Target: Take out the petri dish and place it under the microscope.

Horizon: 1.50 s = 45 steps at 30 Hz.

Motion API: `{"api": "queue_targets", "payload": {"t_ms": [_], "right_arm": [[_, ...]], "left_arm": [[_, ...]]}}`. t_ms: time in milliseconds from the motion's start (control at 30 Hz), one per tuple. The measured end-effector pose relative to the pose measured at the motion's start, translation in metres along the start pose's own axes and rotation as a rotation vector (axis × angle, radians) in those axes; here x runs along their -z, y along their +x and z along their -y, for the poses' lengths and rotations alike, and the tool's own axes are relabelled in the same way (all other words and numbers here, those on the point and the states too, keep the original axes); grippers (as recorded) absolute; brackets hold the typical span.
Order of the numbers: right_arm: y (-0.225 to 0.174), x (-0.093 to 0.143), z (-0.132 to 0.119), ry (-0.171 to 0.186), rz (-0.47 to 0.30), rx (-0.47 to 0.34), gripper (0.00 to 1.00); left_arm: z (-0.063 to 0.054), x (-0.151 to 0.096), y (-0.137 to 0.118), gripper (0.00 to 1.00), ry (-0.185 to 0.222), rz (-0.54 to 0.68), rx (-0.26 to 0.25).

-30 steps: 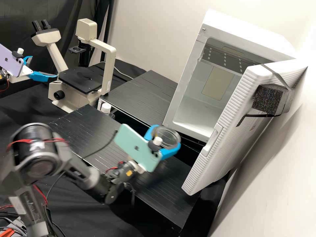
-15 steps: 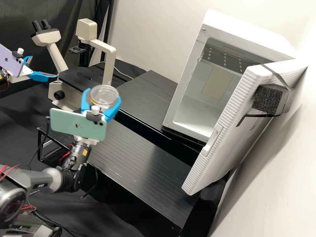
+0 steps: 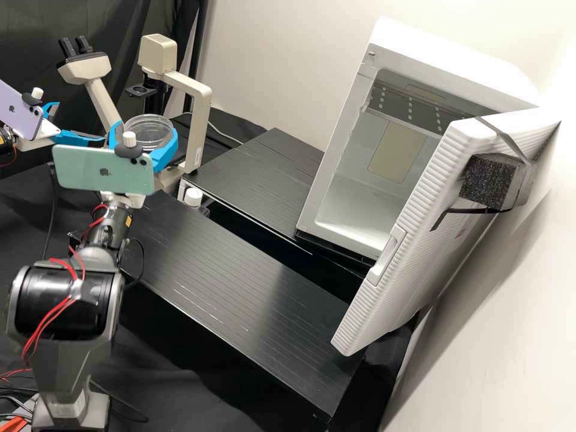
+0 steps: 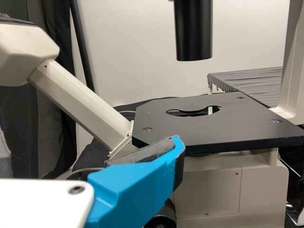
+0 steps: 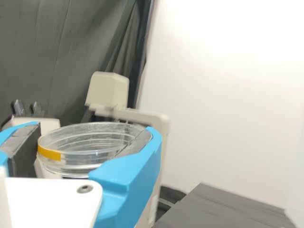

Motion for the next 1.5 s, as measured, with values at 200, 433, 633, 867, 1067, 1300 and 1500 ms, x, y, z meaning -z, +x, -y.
{"api": "queue_targets", "payload": {"t_ms": [200,433,633,867,1067,1300,1500], "right_arm": [[0.038,0.002,0.008,-0.002,0.042,0.075,0.00],[0.069,0.007,0.014,0.015,0.060,0.136,0.00],[0.096,0.009,0.024,0.015,0.071,0.197,0.00],[0.124,0.006,0.042,-0.023,0.060,0.250,0.00],[0.145,-0.005,0.068,-0.017,0.062,0.297,0.00],[0.157,-0.028,0.095,0.065,0.108,0.357,0.00],[0.166,-0.048,0.099,0.140,0.160,0.349,0.00]], "left_arm": [[0.000,0.000,0.000,1.00,0.000,0.000,0.000],[0.000,0.000,0.000,1.00,0.000,0.000,0.000],[0.000,0.000,0.000,1.00,0.000,0.000,0.000],[0.000,0.000,0.000,1.00,0.000,0.000,0.000],[0.000,0.000,0.000,1.00,0.000,0.000,0.000],[0.000,0.000,0.000,1.00,0.000,0.000,0.000],[0.000,0.000,0.000,1.00,0.000,0.000,0.000]]}}
